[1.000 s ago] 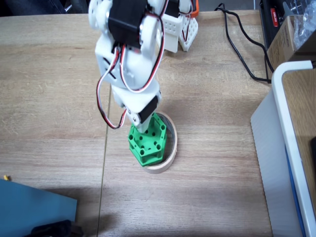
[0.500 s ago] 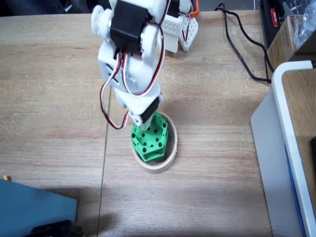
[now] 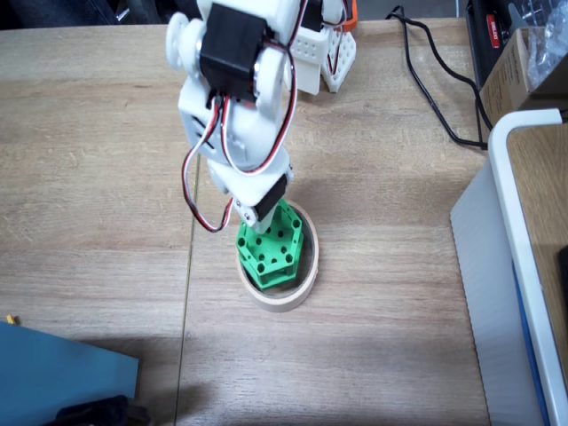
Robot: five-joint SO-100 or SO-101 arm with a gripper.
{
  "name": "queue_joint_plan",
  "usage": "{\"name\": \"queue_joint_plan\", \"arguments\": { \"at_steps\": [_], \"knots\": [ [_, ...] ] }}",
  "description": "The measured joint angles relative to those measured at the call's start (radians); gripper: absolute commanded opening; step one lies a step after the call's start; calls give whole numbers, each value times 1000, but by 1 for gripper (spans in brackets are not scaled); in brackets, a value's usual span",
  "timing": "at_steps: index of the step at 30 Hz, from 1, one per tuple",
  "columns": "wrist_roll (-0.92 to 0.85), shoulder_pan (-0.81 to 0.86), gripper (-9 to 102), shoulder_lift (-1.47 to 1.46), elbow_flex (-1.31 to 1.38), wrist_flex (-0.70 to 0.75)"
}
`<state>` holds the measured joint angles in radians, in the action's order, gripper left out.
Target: Grasp a component and put it in the bin.
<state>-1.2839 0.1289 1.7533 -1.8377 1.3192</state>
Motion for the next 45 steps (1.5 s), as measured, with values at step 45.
{"name": "queue_joint_plan", "arguments": {
  "at_steps": [45],
  "knots": [
    [-3, 6, 13, 310, -198, 0]
  ]
}}
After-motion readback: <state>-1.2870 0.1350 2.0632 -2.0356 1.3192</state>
